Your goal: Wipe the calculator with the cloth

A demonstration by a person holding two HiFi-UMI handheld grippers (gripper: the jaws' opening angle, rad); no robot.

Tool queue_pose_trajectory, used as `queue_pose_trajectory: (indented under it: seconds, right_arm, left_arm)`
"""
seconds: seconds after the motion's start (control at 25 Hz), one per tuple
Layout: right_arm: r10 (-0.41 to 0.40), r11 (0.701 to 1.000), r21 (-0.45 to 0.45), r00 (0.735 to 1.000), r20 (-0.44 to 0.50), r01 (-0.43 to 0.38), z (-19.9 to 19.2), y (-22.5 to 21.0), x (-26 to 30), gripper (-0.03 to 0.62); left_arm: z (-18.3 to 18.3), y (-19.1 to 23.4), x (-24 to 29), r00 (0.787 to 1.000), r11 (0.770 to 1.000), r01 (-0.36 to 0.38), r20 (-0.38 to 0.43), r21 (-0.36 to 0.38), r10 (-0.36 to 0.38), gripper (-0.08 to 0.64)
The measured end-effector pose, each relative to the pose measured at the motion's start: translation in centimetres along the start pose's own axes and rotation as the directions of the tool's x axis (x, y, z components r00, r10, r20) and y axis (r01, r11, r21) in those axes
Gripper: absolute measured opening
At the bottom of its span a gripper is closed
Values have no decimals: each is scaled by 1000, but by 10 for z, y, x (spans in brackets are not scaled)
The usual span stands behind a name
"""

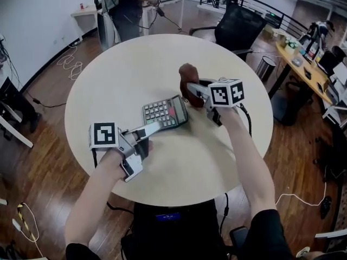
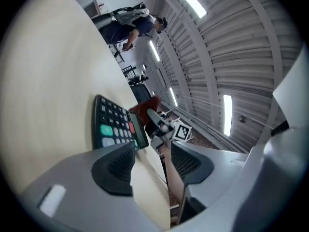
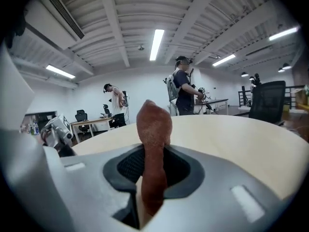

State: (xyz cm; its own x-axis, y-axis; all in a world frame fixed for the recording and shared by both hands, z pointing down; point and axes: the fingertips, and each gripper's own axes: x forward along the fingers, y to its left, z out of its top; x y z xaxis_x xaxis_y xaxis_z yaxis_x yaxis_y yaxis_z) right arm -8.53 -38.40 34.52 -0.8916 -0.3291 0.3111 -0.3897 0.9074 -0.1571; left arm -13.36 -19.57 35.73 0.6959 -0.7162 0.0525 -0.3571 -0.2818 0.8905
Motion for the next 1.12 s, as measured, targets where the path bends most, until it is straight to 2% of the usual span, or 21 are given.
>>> queue_pose_trajectory:
  seconds: [0.12, 0.24, 0.36, 0.48, 0.64, 0.72, 0.8, 0.88, 0.96, 1.04, 1.12]
  right_arm:
    - [87, 996, 11, 994, -68, -86, -10, 15, 28, 91]
    - [186, 981, 78, 974, -126, -177, -17, 33, 44, 89]
    - [243, 964, 146, 961, -128, -225, -13, 46, 42, 91]
    - [299, 942, 192, 947, -115, -275, -30, 69, 16, 91]
    - [366, 917, 202, 927, -85, -344, -50, 102, -20, 91]
    - [318, 937, 180, 944, -93, -298, -53, 95, -27, 90]
    - [192, 965, 198, 978, -77, -173, -51, 62, -27, 91]
    - [90, 957, 280, 995, -43, -74, -46, 28, -22, 91]
    - [32, 936, 351, 999, -32, -19, -41, 8, -9, 89]
    - [-18, 926, 375, 998, -52, 36, -35, -3, 7, 90]
    - [-63, 929, 358, 993, -96, 93, -32, -12, 24, 89]
  left_arm:
    - [-8, 7, 22, 998, 998, -49, -37, 39, 51, 232]
    - [17, 18, 26, 994, 994, -107, 8, 37, 107, 236]
    - [48, 25, 15, 989, 991, -133, 60, 22, 132, 236]
    - [63, 37, 7, 978, 984, -173, 124, 39, 167, 236]
    - [88, 55, 8, 962, 975, -218, 179, 36, 208, 235]
    - [91, 56, 4, 963, 974, -219, 170, 48, 208, 235]
    - [86, 51, 1, 968, 974, -204, 169, 104, 185, 235]
    - [81, 45, 3, 977, 978, -153, 169, 144, 128, 226]
    - [77, 42, 7, 983, 984, -110, 162, 141, 86, 206]
    - [75, 39, 9, 985, 985, -99, 153, 141, 77, 195]
    - [71, 36, 10, 987, 986, -93, 143, 141, 72, 186]
